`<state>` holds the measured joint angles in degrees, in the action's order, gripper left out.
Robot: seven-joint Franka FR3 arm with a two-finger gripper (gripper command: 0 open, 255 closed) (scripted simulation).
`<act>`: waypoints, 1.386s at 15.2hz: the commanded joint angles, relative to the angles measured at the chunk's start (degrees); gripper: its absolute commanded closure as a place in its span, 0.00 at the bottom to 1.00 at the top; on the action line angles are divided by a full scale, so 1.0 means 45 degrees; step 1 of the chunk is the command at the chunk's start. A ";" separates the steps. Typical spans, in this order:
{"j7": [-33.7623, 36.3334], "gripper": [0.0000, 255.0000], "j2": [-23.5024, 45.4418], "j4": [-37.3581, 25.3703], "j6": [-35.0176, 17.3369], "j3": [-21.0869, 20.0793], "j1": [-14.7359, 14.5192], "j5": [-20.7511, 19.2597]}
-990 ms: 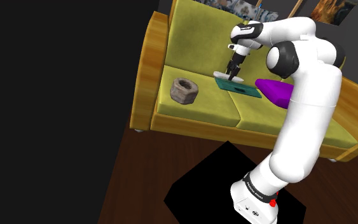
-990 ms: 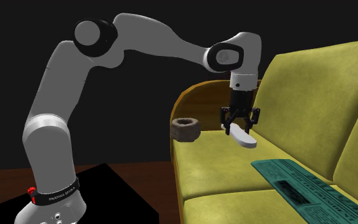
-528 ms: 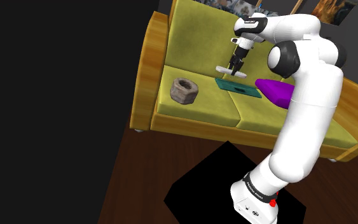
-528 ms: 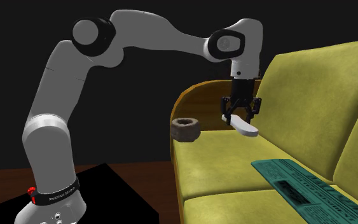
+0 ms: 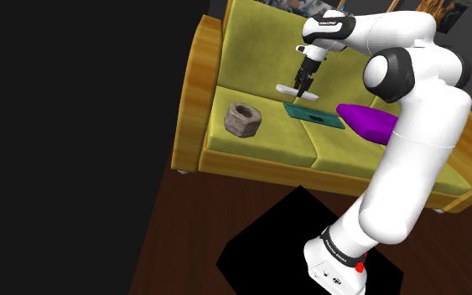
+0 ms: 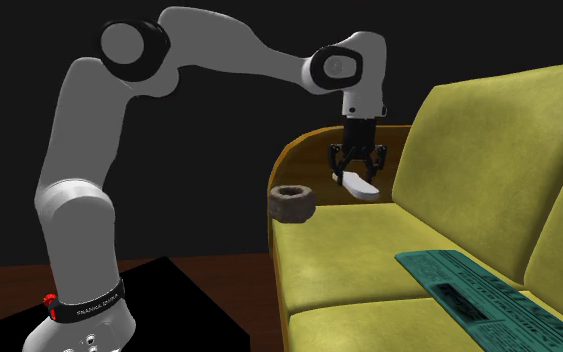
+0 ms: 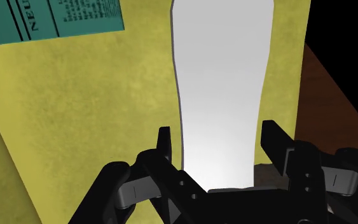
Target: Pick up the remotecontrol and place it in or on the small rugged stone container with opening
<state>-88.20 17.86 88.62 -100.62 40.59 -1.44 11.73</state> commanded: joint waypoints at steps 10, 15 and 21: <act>0.3667 1.00 -0.1871 0.1831 -0.0519 -0.0911 -0.2755 -0.1242; 0.5192 1.00 -0.2111 0.2005 -0.0563 -0.1492 -0.3677 -0.1420; 0.6577 1.00 -0.1984 0.1944 -0.0671 -0.2080 -0.4483 -0.1391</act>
<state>-59.14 8.58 97.51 -103.41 31.46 -21.36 5.29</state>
